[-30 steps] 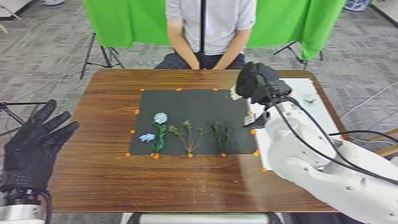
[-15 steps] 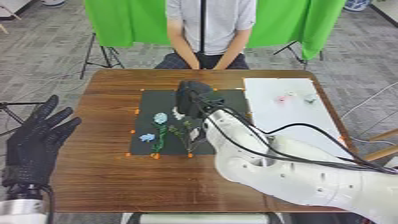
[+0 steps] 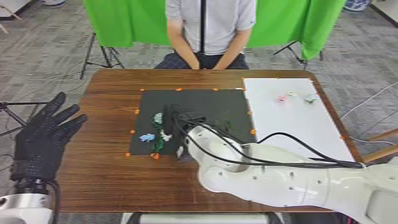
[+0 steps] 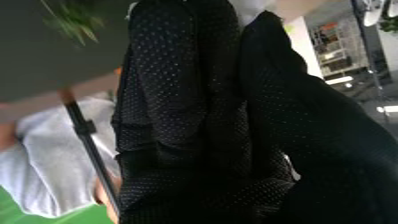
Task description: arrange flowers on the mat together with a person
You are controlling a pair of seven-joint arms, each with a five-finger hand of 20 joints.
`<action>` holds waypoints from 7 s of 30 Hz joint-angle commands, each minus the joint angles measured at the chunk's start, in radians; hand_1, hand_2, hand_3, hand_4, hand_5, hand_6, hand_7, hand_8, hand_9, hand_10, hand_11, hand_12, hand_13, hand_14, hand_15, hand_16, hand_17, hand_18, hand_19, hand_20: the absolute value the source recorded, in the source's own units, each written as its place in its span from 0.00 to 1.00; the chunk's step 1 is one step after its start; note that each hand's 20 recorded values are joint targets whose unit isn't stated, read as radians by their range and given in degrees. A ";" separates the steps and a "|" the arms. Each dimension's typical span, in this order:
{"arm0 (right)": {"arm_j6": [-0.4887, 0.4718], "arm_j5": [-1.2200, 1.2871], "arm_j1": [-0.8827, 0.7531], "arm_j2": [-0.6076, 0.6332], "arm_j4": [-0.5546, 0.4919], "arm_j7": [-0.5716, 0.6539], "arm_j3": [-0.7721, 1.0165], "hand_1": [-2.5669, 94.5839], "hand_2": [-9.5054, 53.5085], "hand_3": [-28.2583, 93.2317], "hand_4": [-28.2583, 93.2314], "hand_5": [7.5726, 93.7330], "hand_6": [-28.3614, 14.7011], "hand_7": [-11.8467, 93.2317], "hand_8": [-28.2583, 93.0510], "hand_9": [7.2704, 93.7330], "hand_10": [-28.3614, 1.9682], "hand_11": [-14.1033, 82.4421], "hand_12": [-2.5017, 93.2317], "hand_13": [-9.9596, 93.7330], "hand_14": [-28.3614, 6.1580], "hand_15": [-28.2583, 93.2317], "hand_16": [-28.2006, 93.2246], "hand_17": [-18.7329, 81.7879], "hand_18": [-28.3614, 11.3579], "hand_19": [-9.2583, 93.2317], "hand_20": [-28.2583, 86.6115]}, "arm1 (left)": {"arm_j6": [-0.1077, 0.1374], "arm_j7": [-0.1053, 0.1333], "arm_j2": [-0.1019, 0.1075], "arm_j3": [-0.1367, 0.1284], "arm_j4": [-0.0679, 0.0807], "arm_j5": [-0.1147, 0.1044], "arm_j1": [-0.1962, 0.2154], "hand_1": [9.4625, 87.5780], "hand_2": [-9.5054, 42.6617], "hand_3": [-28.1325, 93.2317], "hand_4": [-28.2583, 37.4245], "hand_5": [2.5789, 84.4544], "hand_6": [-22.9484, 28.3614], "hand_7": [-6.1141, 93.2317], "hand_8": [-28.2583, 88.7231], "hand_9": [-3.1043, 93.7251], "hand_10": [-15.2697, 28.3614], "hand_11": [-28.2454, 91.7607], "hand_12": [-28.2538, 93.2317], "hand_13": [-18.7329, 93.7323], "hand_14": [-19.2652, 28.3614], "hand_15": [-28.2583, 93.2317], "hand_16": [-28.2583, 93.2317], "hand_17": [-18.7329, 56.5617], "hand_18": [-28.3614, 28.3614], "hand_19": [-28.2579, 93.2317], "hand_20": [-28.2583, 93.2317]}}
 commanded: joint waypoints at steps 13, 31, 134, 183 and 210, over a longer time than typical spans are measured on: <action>0.139 0.000 0.072 -0.021 0.035 0.060 -0.038 0.64 0.00 0.79 0.00 0.85 0.75 0.37 0.23 0.99 0.81 0.24 0.40 0.91 0.81 0.57 0.49 0.51 0.34 0.83 0.32 | -0.011 -0.021 0.003 0.017 0.011 0.001 -0.020 0.15 0.32 0.85 0.06 0.36 0.55 0.16 0.17 0.34 0.70 0.39 0.33 0.34 0.86 0.60 0.19 0.13 0.81 0.54 0.36; 0.031 0.002 0.058 -0.031 0.065 0.126 -0.021 0.60 0.00 0.79 0.00 0.82 0.74 0.31 0.21 0.98 0.75 0.24 0.39 0.91 0.72 0.60 0.46 0.50 0.28 0.84 0.34 | 0.002 -0.001 0.043 0.020 0.013 -0.032 -0.012 0.15 0.32 0.86 0.07 0.36 0.55 0.16 0.17 0.34 0.70 0.40 0.33 0.34 0.86 0.60 0.19 0.13 0.81 0.54 0.36; 0.278 0.856 -0.947 0.409 -0.438 -0.373 1.185 0.28 0.15 0.84 0.04 0.53 0.62 0.25 0.13 0.57 0.25 0.31 0.17 0.61 0.24 0.64 0.31 0.35 0.05 0.72 0.34 | 0.038 0.022 -0.005 -0.047 -0.026 -0.002 0.137 0.13 0.32 0.85 0.03 0.34 0.54 0.16 0.17 0.32 0.68 0.38 0.34 0.33 0.85 0.58 0.20 0.12 0.83 0.53 0.35; 0.275 0.248 -0.449 0.567 -0.129 0.030 0.779 0.29 0.14 0.84 0.04 0.45 0.62 0.24 0.14 0.46 0.30 0.27 0.18 0.60 0.28 0.66 0.31 0.39 0.08 0.77 0.34 | 0.069 0.103 0.031 -0.028 -0.033 -0.041 0.160 0.14 0.32 0.85 0.05 0.34 0.54 0.16 0.17 0.32 0.68 0.38 0.33 0.34 0.85 0.59 0.20 0.12 0.82 0.53 0.36; -0.097 0.191 0.067 0.492 0.292 0.275 0.261 0.34 0.10 0.85 0.04 0.40 0.63 0.22 0.15 0.42 0.20 0.25 0.18 0.63 0.31 0.73 0.31 0.43 0.11 0.83 0.30 | 0.051 0.051 0.005 -0.018 -0.034 -0.004 0.116 0.15 0.32 0.86 0.08 0.34 0.54 0.16 0.17 0.32 0.69 0.39 0.33 0.34 0.85 0.59 0.20 0.12 0.84 0.55 0.36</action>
